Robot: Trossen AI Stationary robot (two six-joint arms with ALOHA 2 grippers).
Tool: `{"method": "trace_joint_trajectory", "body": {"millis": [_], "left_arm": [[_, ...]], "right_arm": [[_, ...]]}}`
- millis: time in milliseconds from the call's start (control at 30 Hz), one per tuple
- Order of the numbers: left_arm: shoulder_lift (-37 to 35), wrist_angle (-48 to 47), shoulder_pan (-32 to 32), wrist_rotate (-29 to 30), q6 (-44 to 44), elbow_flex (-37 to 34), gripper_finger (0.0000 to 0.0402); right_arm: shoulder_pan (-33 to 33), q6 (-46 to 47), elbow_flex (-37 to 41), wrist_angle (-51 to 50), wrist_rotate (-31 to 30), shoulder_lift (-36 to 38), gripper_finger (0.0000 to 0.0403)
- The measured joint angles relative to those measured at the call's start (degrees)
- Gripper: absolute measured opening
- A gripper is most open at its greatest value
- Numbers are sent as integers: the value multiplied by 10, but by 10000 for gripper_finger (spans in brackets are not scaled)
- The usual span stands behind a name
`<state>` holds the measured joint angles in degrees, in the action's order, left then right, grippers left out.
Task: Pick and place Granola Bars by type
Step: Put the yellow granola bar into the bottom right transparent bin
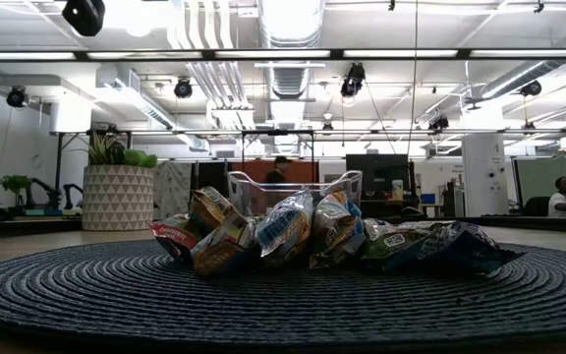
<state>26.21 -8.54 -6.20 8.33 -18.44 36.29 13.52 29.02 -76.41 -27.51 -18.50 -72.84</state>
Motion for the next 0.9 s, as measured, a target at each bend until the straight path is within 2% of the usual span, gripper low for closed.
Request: {"method": "trace_joint_trajectory", "body": {"millis": [167, 300, 500, 633, 900], "left_arm": [[17, 30, 0, -10, 34, 0, 0], [39, 44, 0, -10, 33, 0, 0], [77, 75, 0, -10, 38, 0, 0], [97, 91, 0, -10, 48, 0, 0], [139, 145, 0, -10, 66, 4, 0]], "right_arm": [[-23, -92, 112, 161, 69, 54, 8], [-35, -131, 177, 224, 93, 80, 8], [-37, -146, 228, 229, 111, 98, 8], [-37, -84, 230, 240, 110, 98, 8], [-37, -85, 232, 222, 110, 97, 9]]}}
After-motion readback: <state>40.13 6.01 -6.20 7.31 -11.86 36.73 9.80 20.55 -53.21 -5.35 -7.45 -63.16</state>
